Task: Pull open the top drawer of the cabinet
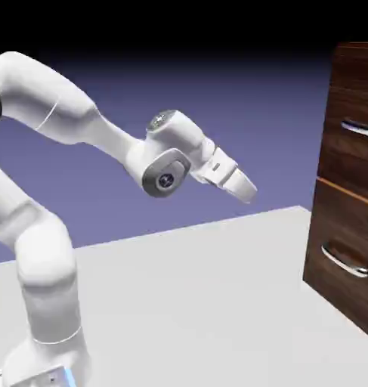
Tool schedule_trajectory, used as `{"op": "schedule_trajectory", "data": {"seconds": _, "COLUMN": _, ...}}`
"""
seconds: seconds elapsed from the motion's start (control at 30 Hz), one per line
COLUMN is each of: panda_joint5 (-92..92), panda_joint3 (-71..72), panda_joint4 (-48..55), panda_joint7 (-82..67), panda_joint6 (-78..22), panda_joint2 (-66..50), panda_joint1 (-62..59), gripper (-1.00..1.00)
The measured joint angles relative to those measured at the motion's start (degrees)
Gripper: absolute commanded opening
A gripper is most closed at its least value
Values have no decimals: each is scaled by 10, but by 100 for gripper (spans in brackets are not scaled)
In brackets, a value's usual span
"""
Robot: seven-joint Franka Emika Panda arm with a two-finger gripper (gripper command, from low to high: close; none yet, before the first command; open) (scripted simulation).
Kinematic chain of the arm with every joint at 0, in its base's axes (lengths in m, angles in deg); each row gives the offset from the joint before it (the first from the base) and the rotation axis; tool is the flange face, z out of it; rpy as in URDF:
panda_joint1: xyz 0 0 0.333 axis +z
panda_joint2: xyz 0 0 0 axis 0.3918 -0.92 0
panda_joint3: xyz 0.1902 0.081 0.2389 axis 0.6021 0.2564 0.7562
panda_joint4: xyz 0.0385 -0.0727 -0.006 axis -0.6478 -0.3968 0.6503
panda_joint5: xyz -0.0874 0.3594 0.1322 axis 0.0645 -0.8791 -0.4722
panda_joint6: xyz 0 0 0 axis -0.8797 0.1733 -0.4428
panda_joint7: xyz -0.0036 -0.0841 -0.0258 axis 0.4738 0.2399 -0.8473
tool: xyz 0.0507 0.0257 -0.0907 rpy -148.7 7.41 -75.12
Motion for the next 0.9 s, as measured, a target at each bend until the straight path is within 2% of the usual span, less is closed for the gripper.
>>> {"op": "schedule_trajectory", "data": {"seconds": 0.9, "panda_joint5": -473, "panda_joint3": 268, "panda_joint4": 163, "panda_joint7": -673, "panda_joint6": -76, "panda_joint2": -15, "panda_joint1": -324, "gripper": 0}}
